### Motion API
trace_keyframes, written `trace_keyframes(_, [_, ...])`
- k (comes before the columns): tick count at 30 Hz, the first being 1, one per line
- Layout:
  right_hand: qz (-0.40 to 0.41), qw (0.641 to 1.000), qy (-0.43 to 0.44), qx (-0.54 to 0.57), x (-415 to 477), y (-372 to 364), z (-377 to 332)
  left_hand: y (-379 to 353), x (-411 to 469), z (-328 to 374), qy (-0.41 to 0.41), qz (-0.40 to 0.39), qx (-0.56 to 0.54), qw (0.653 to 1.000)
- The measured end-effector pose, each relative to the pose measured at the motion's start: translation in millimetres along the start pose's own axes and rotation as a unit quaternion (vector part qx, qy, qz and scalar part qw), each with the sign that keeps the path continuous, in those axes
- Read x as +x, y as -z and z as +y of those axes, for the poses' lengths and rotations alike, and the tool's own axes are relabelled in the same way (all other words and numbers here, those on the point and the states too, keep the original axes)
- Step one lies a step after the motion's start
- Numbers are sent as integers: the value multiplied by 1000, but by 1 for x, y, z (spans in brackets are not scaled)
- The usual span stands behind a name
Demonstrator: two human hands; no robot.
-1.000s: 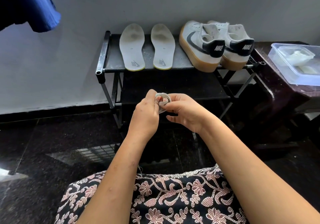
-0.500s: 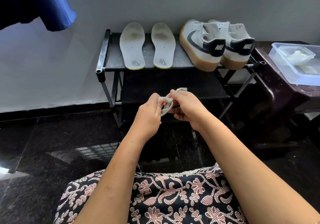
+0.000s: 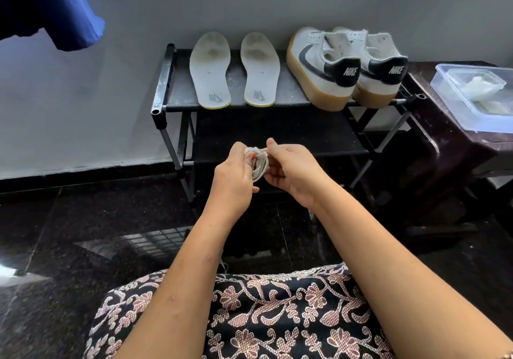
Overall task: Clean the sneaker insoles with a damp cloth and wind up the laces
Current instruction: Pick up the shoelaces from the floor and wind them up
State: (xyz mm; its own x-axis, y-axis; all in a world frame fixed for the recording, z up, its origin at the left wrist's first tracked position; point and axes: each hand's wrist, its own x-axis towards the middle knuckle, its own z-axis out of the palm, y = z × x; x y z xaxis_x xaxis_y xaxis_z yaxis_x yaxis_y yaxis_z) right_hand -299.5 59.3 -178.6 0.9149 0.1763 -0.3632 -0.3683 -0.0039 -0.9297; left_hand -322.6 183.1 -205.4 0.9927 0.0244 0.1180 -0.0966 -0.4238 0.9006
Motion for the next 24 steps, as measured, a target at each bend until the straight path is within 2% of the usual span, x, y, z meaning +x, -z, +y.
trace_keyframes(2, [-38, 999, -16, 12, -1, 1, -3, 1, 1, -1, -2, 23, 4, 1000])
trace_keyframes(5, [-82, 995, 12, -49, -3, 6, 0, 2, 0, 0, -7, 31, 10, 999])
trace_keyframes(10, [-57, 997, -19, -51, 0, 8, 1, 1, -3, -1, -22, 17, 55, 998])
trace_keyframes(13, [-46, 998, -8, -32, -2, 6, 1, 0, -3, 1, -28, 11, 72, 997])
trace_keyframes(18, [-42, 998, -26, 36, -3, 5, -4, 2, -2, 2, -16, 15, 60, 998])
trace_keyframes(21, [-22, 993, -46, 107, -1, 5, -7, 1, -2, 4, -10, 8, 41, 999])
trace_keyframes(24, [-34, 983, -50, 175, -2, 4, -5, 0, -2, 8, -13, 6, 27, 1000])
